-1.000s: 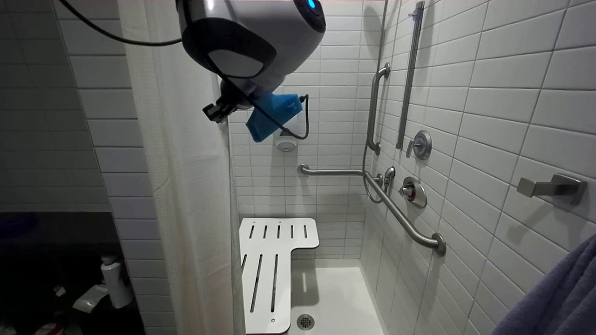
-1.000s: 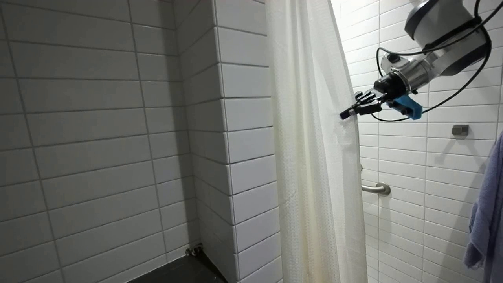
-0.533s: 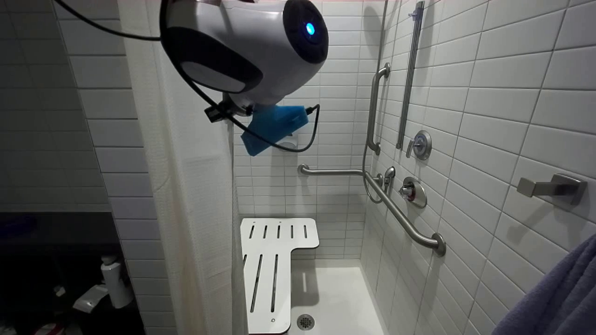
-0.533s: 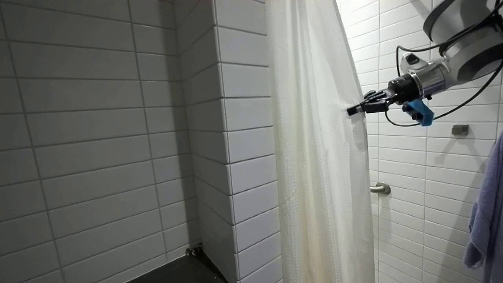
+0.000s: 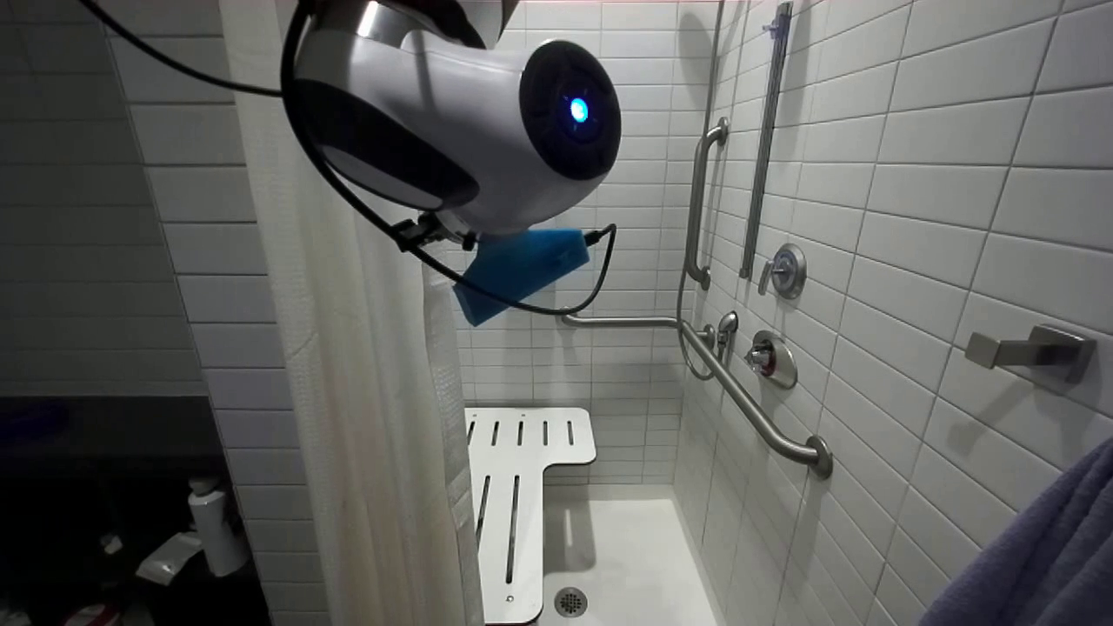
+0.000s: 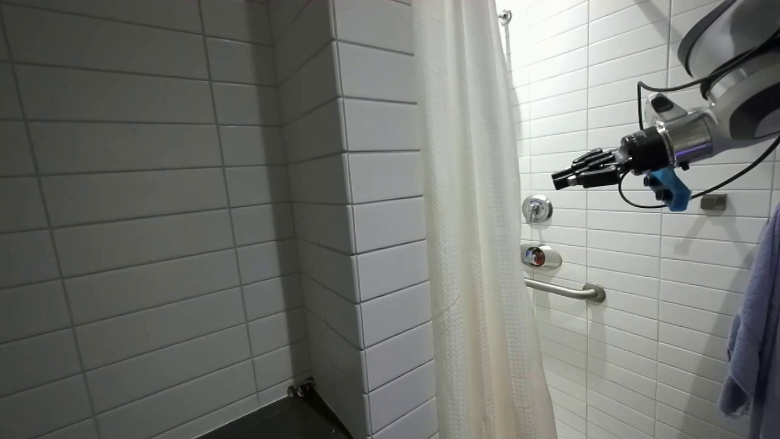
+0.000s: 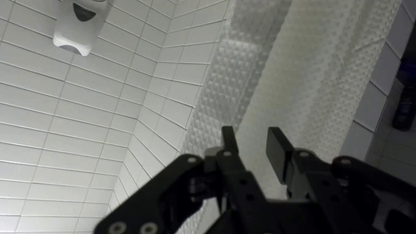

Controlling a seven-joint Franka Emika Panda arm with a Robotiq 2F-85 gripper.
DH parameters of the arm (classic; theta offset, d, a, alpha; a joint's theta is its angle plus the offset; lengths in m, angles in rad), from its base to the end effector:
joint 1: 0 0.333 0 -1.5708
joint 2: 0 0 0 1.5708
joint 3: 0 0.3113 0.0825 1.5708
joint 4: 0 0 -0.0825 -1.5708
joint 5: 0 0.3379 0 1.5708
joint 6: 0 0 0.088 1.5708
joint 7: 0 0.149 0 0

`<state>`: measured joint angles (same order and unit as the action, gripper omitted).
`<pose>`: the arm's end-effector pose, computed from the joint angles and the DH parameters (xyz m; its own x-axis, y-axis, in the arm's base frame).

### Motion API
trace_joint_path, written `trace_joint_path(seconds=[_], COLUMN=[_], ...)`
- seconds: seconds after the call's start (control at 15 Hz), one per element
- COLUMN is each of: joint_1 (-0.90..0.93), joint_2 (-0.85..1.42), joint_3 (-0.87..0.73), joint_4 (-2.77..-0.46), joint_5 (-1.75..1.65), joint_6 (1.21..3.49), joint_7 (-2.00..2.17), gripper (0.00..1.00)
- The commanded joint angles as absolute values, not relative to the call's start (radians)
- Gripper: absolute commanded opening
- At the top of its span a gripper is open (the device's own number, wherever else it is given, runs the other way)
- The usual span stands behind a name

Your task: Pull the curtain to the right

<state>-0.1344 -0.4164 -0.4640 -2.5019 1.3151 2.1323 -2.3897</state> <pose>0.3785 -0.1744 0.4590 0.0167 0.4560 0.8898 0.6469 -0.6835 0.3381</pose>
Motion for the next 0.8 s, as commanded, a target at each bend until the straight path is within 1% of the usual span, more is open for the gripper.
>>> trace_joint_path(seconds=[0.0,0.07,0.73], joint_1=[-0.21,-0.211,-0.211], joint_2=[-0.397,-0.395,-0.395], joint_3=[-0.4,-0.397,-0.395], joint_4=[-2.499,-2.499,-2.499], joint_5=[1.334,1.334,1.334], joint_6=[2.104,2.105,2.105], joint_7=[-2.396,-2.397,-2.397], gripper=[0.4,0.43,0.42])
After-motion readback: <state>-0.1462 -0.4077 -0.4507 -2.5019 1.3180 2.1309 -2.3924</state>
